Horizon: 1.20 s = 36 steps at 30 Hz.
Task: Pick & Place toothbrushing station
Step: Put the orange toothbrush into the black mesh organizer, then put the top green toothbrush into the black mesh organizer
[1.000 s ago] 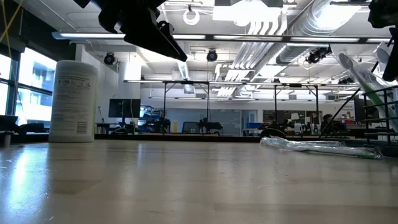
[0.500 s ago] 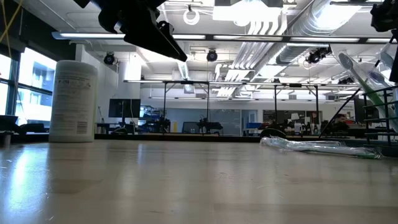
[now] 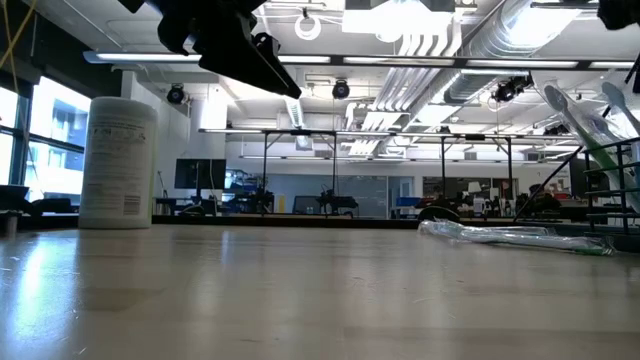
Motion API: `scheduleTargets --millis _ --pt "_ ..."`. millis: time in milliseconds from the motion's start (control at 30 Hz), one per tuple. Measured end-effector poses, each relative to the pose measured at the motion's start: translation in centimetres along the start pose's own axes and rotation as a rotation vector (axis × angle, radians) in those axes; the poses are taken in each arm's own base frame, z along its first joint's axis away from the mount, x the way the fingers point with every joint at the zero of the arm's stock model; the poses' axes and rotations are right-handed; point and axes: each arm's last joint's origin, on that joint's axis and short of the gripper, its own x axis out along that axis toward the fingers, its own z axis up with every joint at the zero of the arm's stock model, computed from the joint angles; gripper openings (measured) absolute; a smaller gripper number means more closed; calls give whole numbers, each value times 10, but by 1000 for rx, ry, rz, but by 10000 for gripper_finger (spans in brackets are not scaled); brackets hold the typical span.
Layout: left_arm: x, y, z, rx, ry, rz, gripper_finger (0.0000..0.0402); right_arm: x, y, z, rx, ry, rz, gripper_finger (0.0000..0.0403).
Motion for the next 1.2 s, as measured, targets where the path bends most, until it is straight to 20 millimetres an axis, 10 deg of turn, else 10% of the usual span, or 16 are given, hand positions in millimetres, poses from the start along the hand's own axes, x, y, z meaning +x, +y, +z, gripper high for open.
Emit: scheduleTargets --millis 667,1200 --pt "0 0 0 4 -1 -9 232 -55 -1 40 -25 -309 231 15" --pt "0 1 -3 -19 38 40 232 -79 68 49 -456 -840 320 2"
